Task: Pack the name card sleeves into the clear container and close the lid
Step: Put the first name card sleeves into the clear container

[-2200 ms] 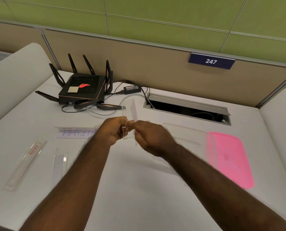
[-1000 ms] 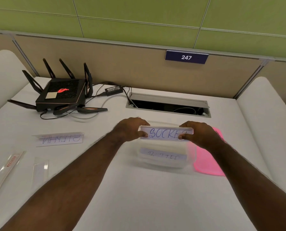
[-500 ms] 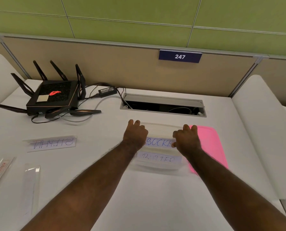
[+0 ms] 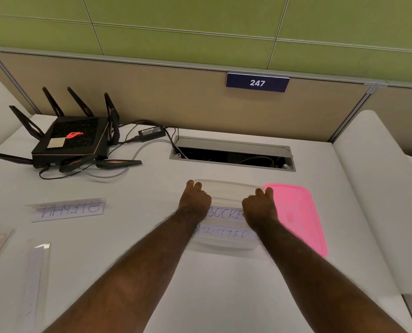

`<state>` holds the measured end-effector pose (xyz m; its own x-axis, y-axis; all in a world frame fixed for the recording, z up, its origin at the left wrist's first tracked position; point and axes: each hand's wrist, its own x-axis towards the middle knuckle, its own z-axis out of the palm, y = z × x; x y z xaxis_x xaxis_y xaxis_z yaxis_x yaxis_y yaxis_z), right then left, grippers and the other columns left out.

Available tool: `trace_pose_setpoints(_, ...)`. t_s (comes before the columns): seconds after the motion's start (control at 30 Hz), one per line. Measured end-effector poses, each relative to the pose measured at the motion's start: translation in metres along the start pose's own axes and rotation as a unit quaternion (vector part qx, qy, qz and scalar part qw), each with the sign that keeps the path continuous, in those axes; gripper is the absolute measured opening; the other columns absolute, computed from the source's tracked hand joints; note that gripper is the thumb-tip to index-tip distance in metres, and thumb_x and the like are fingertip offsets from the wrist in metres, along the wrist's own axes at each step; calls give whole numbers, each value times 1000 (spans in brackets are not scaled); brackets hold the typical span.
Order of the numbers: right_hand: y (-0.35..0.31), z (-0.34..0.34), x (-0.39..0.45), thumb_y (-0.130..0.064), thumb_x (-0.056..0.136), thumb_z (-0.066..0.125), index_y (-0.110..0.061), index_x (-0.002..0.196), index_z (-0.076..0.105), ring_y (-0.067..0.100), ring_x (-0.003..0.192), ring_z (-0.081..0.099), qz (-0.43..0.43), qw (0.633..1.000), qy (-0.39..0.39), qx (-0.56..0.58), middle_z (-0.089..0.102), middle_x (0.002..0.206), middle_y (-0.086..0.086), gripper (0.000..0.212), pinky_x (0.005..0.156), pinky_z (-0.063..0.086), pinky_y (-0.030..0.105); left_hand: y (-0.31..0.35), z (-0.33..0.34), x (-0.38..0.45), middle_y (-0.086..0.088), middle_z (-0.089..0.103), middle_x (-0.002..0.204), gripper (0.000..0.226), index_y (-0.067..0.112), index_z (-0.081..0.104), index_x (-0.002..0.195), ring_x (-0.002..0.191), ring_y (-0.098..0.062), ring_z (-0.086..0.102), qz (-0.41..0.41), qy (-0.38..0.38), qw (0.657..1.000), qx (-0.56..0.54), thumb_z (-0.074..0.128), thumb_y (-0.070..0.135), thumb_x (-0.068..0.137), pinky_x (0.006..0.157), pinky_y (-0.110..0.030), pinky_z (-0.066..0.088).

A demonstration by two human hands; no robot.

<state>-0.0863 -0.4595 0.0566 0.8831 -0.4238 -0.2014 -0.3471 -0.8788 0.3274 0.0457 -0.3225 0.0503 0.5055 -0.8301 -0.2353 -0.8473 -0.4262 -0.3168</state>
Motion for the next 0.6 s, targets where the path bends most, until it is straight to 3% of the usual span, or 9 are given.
trace_pose_setpoints(0.13, -1, 1, -1, -30, 90, 60, -15, 102, 67, 28, 108, 56, 1, 1000, 2, 6, 71, 102, 5, 20, 104, 27, 50, -2, 5, 1, -5, 70, 108, 21, 13, 68, 104, 118, -29, 48, 3, 17, 1000, -17, 55, 24, 90, 103, -45, 26)
trace_pose_setpoints(0.27, -2, 0, -2, -35, 90, 58, -15, 108, 66, 29, 107, 58, -3, 999, 40, 24, 71, 104, 5, 28, 101, 31, 51, -10, 8, -3, -4, 68, 107, 31, 18, 67, 110, 108, -29, 51, 0, 110, 991, -75, 47, 32, 91, 92, -44, 29)
trace_pose_setpoints(0.4, -4, -11, 2, -34, 88, 59, -22, 108, 70, 26, 96, 64, 15, 986, 140, 84, 74, 100, 2, 26, 91, 38, 46, -26, 3, -19, 2, 71, 98, 27, 23, 72, 101, 91, -25, 57, -50, 219, 966, -132, 51, 29, 84, 78, -40, 35)
trace_pose_setpoints(0.5, -12, -27, 7, -26, 86, 60, -25, 108, 72, 24, 91, 67, 26, 971, 204, 123, 75, 102, -1, 25, 85, 39, 42, -40, 7, -35, 2, 69, 111, 27, 24, 73, 98, 95, -24, 59, -128, 256, 944, -166, 55, 28, 78, 83, -41, 34)
trace_pose_setpoints(0.6, -30, -46, 16, -21, 83, 62, -26, 109, 72, 25, 89, 67, 20, 956, 246, 158, 75, 102, -1, 28, 80, 39, 40, -57, 12, -55, -1, 61, 128, 32, 24, 70, 105, 108, -27, 56, -206, 234, 931, -189, 56, 32, 77, 93, -46, 32)
